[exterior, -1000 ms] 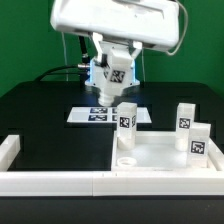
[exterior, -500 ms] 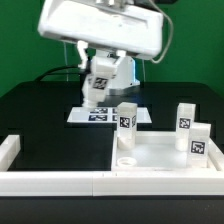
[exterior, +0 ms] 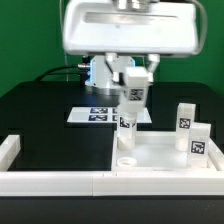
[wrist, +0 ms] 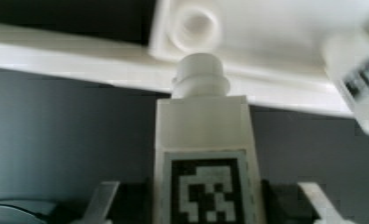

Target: Assemble square table

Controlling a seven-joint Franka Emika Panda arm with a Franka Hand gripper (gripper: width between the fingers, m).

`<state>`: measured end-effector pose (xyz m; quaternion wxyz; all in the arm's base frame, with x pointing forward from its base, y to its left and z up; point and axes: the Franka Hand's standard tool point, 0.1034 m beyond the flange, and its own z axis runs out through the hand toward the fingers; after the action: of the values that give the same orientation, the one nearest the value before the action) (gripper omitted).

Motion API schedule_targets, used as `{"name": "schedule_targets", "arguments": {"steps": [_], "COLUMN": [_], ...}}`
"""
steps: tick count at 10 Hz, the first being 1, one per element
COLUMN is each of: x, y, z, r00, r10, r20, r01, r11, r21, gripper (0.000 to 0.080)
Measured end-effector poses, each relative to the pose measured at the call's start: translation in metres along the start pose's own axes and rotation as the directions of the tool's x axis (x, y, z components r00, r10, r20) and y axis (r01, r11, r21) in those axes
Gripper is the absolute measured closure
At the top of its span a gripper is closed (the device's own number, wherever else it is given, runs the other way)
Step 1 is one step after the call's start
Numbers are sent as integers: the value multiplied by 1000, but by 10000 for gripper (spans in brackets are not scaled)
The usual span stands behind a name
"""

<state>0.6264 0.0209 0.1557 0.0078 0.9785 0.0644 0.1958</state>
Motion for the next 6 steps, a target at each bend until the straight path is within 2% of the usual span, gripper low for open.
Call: {"name": "schedule_targets", "arguments": {"steps": [1,5,6], "x": [9,4,-31], "y": [-6,-1,34], "z": [-2,0,0], "r00": [1000,1000,1000], "r10": [12,10,3], "r20": [8,7,-15], "r01": [-12,-10,-3], "r11": [1000,1000,1000], "r21": [13,6,-2], "gripper": [509,509,509]}}
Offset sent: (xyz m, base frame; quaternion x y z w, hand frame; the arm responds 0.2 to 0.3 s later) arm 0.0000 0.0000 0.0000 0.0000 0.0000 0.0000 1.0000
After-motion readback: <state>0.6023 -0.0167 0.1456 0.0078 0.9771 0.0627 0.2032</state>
